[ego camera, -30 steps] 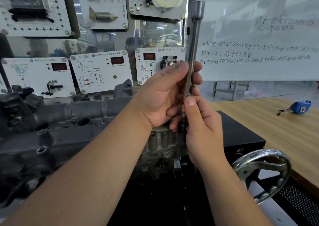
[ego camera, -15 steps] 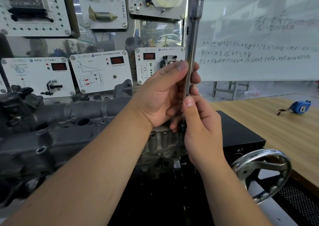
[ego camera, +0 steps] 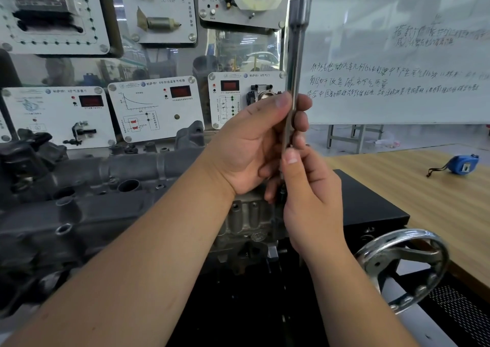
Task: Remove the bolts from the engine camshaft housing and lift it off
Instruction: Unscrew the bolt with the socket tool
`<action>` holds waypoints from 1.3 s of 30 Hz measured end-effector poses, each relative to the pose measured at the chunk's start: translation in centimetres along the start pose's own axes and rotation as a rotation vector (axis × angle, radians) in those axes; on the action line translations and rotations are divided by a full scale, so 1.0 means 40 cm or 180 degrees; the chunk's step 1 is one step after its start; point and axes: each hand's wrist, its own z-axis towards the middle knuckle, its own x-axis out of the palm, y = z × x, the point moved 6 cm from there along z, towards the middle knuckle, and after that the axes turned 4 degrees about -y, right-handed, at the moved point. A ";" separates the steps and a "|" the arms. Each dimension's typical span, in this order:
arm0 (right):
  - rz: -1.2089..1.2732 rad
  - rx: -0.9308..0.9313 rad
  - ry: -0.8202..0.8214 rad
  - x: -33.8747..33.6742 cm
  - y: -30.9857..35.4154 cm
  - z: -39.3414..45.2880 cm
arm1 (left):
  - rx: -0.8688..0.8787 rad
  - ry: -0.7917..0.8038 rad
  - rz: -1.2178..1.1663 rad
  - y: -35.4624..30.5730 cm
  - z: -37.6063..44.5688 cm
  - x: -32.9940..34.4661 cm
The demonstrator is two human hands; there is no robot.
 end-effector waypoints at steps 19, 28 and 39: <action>0.0062 0.0020 -0.0103 -0.004 -0.008 0.000 | 0.0243 -0.0234 -0.0006 -0.009 -0.002 -0.004; 0.0089 0.0011 0.0062 0.004 -0.003 0.002 | 0.0017 0.0007 -0.0042 -0.006 -0.008 0.014; 0.0093 0.0036 -0.0113 -0.006 -0.011 0.002 | 0.0317 -0.0268 0.0062 -0.016 -0.006 0.000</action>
